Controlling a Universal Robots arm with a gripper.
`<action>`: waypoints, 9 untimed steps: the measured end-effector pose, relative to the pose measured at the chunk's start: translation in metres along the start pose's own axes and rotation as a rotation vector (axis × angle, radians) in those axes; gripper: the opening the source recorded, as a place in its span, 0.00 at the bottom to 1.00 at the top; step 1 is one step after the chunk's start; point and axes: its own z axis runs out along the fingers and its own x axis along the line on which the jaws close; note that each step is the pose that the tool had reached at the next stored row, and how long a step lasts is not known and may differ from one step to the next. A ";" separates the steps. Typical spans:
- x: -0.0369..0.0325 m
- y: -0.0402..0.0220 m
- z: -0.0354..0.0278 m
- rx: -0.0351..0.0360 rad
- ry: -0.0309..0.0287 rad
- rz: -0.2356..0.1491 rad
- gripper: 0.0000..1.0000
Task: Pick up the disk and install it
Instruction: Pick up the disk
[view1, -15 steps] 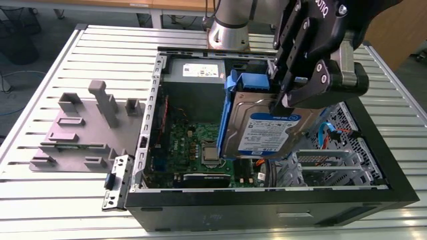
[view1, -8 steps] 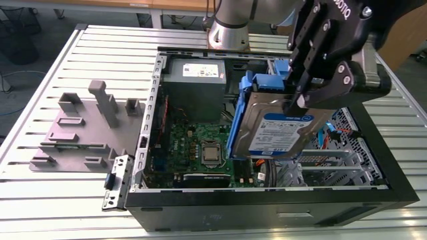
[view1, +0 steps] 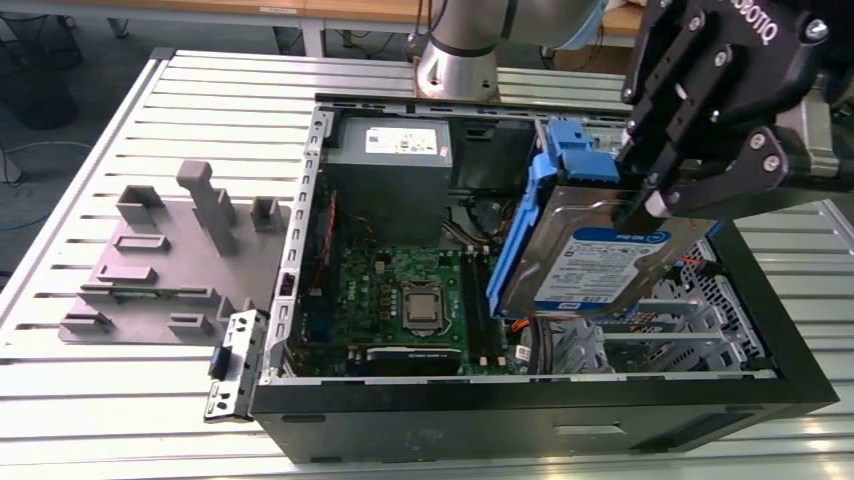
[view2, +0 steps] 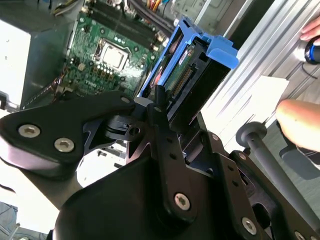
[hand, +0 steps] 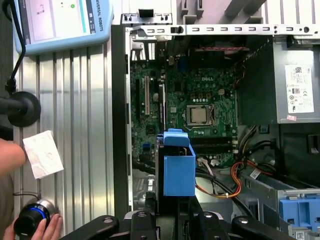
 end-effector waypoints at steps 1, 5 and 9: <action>-0.0002 -0.0036 -0.0002 -0.0005 0.0001 0.000 0.35; -0.0009 -0.0170 -0.0007 -0.0022 0.0000 0.000 0.35; -0.0017 -0.0324 -0.0013 -0.0042 0.0002 0.000 0.35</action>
